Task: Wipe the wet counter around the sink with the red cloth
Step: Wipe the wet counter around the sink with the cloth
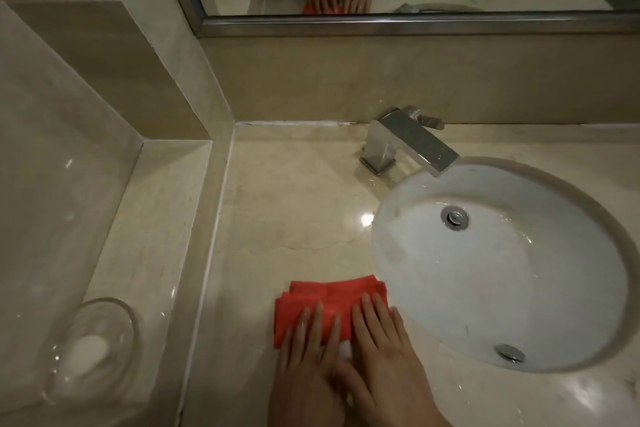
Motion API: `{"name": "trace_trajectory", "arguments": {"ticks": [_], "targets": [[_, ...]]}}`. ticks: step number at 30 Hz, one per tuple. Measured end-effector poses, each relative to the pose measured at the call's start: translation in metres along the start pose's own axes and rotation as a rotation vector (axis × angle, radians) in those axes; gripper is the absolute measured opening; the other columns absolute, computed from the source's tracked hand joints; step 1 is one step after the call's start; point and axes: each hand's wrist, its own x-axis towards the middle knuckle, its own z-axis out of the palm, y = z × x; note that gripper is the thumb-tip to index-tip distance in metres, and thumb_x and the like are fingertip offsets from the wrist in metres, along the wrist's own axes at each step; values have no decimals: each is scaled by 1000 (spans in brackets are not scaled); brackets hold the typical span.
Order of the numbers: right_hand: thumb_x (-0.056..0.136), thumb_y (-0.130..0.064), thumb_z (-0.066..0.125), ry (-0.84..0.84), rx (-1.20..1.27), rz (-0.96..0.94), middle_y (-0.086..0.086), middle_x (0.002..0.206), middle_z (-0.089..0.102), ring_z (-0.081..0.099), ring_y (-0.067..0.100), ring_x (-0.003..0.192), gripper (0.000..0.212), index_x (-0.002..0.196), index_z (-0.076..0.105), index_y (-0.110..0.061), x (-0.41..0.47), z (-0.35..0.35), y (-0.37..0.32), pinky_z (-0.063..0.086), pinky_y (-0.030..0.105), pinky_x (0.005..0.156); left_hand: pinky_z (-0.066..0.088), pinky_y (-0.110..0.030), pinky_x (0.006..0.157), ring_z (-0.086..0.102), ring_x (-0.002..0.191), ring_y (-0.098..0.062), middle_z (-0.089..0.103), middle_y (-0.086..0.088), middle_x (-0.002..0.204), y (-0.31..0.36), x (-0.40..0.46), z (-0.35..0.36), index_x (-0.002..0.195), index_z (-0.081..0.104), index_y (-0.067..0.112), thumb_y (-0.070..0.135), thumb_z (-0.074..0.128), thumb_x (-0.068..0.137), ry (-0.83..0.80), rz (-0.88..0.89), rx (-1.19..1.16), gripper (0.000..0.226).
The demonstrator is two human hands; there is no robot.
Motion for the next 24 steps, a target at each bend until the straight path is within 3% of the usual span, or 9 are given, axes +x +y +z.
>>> {"name": "trace_trajectory", "arguments": {"ticks": [2, 5, 6, 11, 14, 16, 20, 22, 24], "targets": [[99, -67, 9, 28, 3, 15, 11, 156, 35, 31, 30, 147, 85, 146, 48, -8, 12, -4, 2, 17, 41, 115, 18, -36, 113, 13, 150, -17, 22, -1, 159, -4, 12, 1, 142, 41, 24, 47, 42, 86, 23, 10, 26, 61], [83, -77, -19, 47, 47, -23, 3, 166, -8, -20, 17, 152, 100, 160, 4, -16, 56, -30, 1, -11, 38, 123, 27, -42, 113, 31, 145, -24, 35, -5, 156, -14, 66, -18, 147, 36, 24, 46, 38, 92, 49, -18, 67, 59], [80, -78, -22, 69, 40, -21, 1, 165, -14, -25, 15, 150, 102, 160, -3, -18, 76, -37, 3, -15, 38, 123, 29, -44, 115, 33, 144, -26, 36, -7, 156, -19, 87, -24, 149, 34, 24, 46, 34, 96, 40, -33, 81, 58], [88, -73, -9, 146, -6, -7, 8, 167, -2, -14, 19, 153, 94, 160, 3, -14, 180, -74, 10, -9, 41, 125, -1, -40, 123, -9, 151, -17, -5, 1, 165, -41, 191, -64, 157, 3, 32, 49, 10, 102, -72, -94, 76, 58], [84, -75, -15, 147, 8, -36, 8, 168, 1, -12, 18, 153, 99, 160, 5, -14, 198, -87, 13, -9, 41, 125, -6, -40, 123, -17, 149, -16, -14, 2, 164, -45, 209, -73, 156, -6, 32, 49, -1, 97, -113, -80, 87, 62], [81, -75, -20, 136, 41, -75, 6, 168, 0, -13, 16, 153, 102, 160, 6, -16, 172, -81, 12, -9, 39, 125, 2, -43, 123, -9, 151, -18, -6, 0, 165, -44, 184, -64, 157, 2, 31, 49, 0, 95, -70, -63, 78, 64], [81, -75, -22, 41, 23, -81, -2, 166, -15, -28, 11, 148, 95, 159, -6, -22, 101, -57, 2, -16, 34, 122, 20, -41, 115, 27, 144, -24, 33, -9, 157, -34, 103, -47, 151, 28, 22, 39, 36, 88, -11, -11, 28, 66], [81, -74, -23, -5, 9, -41, -3, 164, -20, -33, 10, 146, 93, 157, -12, -23, 104, -55, 0, -22, 32, 119, 21, -40, 111, 36, 138, -25, 45, -12, 150, -37, 104, -46, 148, 32, 19, 38, 35, 91, 7, -9, 25, 60], [87, -70, -14, 60, -7, -21, 1, 166, -14, -29, 13, 148, 88, 159, -6, -19, 133, -62, -6, -22, 33, 120, 24, -41, 112, 37, 141, -26, 39, -9, 154, -45, 135, -51, 149, 34, 19, 41, 25, 98, 27, -64, 41, 56]]}}
